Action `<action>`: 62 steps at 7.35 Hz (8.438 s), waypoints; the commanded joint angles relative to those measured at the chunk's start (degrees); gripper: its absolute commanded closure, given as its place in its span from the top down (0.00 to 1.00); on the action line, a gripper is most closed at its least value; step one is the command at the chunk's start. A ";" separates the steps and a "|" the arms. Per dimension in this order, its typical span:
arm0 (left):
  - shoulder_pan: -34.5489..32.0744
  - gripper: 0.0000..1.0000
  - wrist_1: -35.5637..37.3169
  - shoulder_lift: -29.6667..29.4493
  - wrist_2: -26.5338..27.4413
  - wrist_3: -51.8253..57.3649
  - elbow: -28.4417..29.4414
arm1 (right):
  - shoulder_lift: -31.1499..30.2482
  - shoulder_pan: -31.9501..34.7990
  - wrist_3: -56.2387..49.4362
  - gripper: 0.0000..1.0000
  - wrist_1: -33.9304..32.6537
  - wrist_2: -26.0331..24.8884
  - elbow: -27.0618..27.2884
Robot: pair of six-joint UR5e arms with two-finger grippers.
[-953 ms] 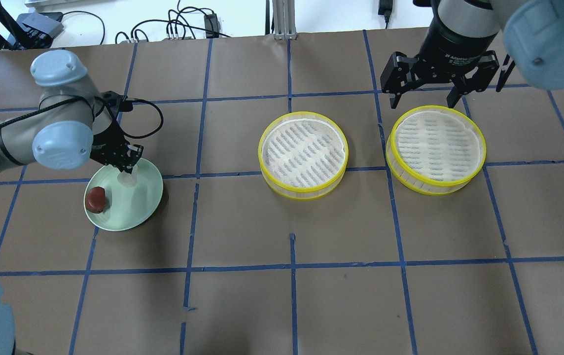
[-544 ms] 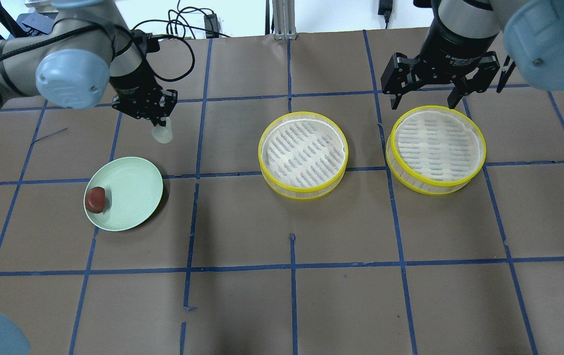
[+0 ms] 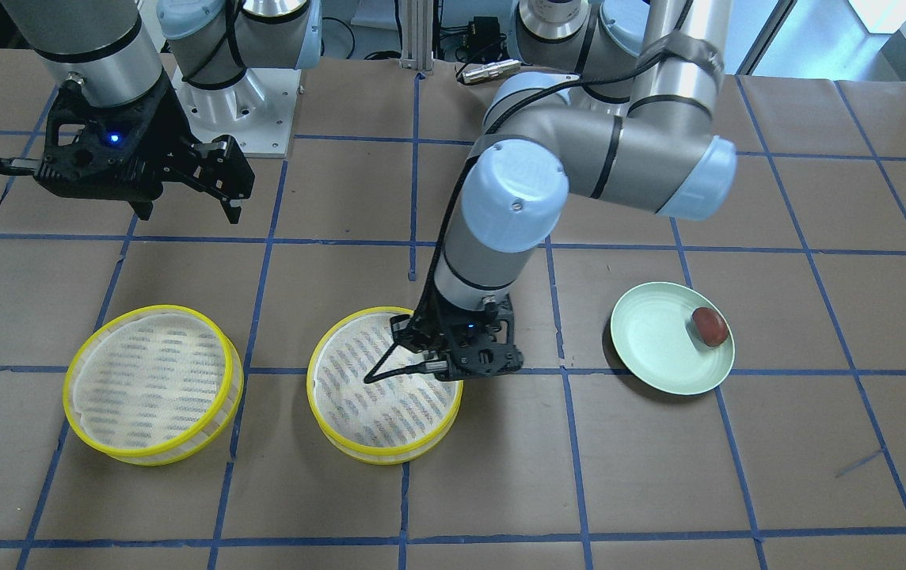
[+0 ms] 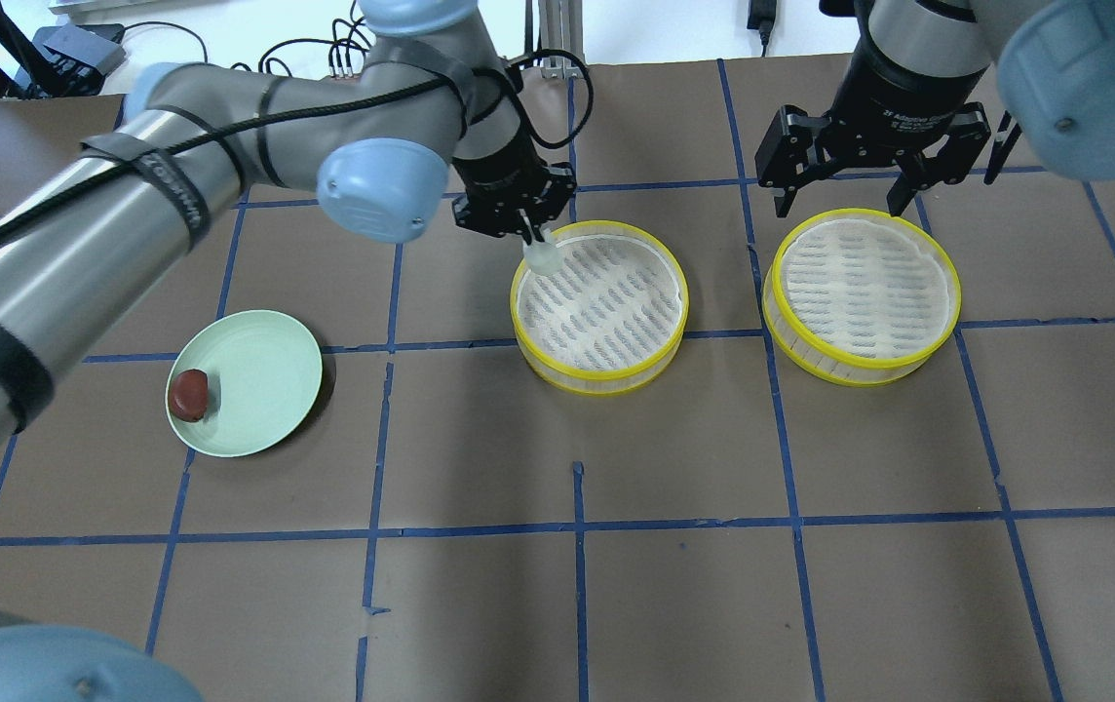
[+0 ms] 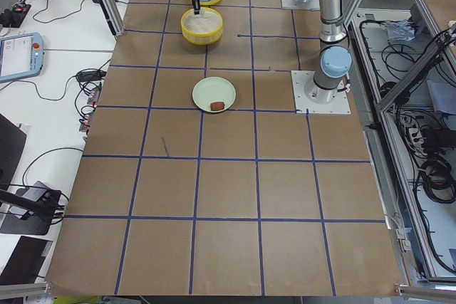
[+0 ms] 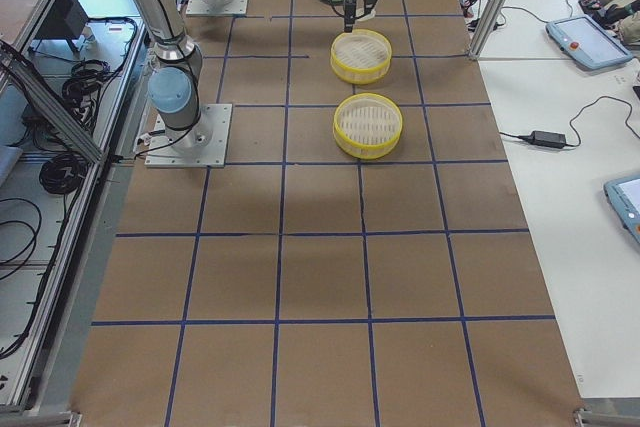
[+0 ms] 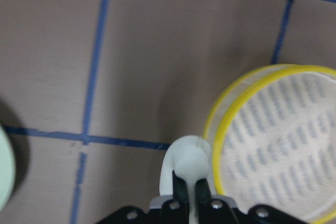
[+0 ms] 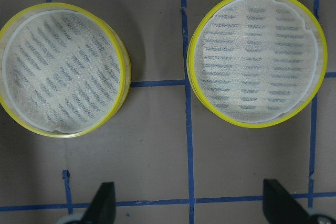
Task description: Stack buns with steamer
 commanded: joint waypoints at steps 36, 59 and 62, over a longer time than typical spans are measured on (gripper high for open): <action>12.59 0.97 -21.39 20.78 12.08 25.09 -1.65 | 10.03 -25.50 -28.75 0.02 -31.71 3.85 15.67; 12.33 0.97 -21.12 20.78 11.99 24.56 -2.35 | 19.23 11.42 13.62 0.42 -26.12 -7.22 6.33; 12.42 0.98 -21.12 20.78 12.08 24.56 -2.35 | 14.77 10.46 13.53 1.00 -23.06 -6.69 6.07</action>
